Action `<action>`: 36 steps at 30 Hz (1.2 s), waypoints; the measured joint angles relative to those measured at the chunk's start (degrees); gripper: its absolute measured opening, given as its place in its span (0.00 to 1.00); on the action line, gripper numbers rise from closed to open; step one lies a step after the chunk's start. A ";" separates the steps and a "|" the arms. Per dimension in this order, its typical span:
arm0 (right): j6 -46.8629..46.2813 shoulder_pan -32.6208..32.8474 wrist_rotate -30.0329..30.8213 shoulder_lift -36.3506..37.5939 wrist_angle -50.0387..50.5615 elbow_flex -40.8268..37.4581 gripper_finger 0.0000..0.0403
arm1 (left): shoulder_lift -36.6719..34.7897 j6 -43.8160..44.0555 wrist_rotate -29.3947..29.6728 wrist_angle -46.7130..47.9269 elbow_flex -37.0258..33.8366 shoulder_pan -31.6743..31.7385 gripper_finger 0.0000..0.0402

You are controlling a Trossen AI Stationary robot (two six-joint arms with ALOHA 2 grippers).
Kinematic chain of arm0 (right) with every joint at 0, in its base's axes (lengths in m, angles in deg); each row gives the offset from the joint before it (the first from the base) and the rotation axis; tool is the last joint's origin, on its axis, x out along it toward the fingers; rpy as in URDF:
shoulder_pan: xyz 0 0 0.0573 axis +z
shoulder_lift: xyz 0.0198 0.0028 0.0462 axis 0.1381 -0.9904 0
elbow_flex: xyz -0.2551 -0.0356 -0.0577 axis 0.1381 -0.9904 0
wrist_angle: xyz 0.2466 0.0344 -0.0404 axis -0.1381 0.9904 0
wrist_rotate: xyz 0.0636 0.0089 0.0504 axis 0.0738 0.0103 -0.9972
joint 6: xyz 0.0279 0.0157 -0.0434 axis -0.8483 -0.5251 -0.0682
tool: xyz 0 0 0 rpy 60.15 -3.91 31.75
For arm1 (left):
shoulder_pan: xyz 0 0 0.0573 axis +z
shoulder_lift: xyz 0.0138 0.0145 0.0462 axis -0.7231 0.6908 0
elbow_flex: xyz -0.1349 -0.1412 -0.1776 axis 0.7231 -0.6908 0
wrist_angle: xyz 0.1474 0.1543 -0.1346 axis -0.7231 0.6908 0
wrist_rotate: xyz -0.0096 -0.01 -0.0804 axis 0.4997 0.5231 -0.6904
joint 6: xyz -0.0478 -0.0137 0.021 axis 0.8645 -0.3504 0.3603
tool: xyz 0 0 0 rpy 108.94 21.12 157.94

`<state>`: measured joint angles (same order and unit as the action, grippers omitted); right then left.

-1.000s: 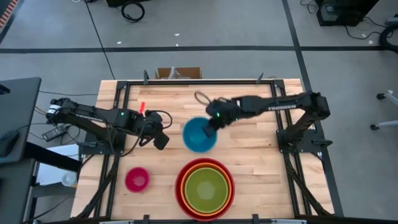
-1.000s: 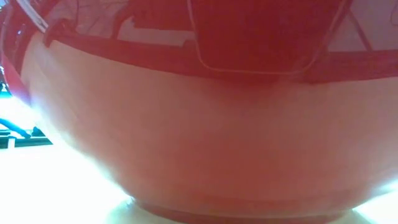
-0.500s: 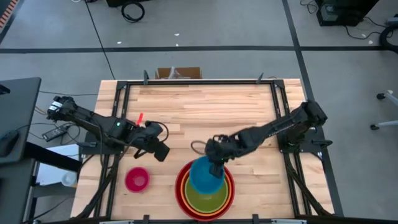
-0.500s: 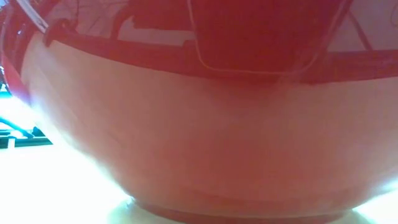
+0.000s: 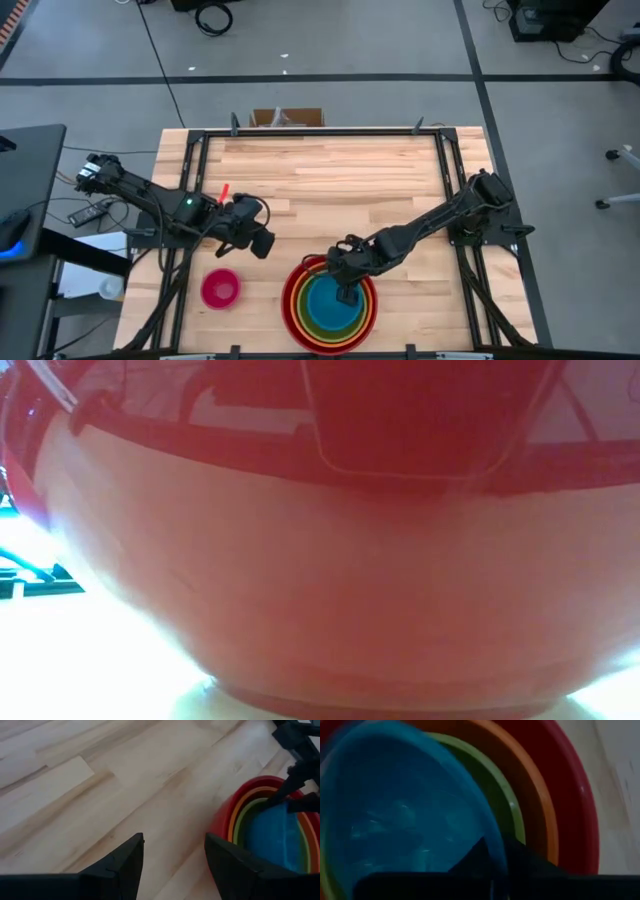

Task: Nest bowls inside each other
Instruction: Stack the blue bowl on top of the green bowl

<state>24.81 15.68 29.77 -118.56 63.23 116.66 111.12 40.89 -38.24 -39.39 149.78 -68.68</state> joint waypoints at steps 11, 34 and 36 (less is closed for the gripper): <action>-1.64 -1.07 0.23 1.88 -0.34 0.00 0.42 | 0.00 -0.96 -0.52 5.38 0.00 -1.30 0.52; 0.91 -1.88 -0.37 2.37 3.51 0.06 0.43 | 0.59 1.90 -2.81 16.37 -0.02 -7.00 0.52; 0.86 -1.48 1.25 2.96 3.83 0.39 0.43 | 0.59 2.03 -2.87 16.65 -0.02 -7.83 0.52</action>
<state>25.67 14.20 31.03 -115.60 67.06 117.05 111.71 42.92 -41.11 -22.73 149.76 -76.51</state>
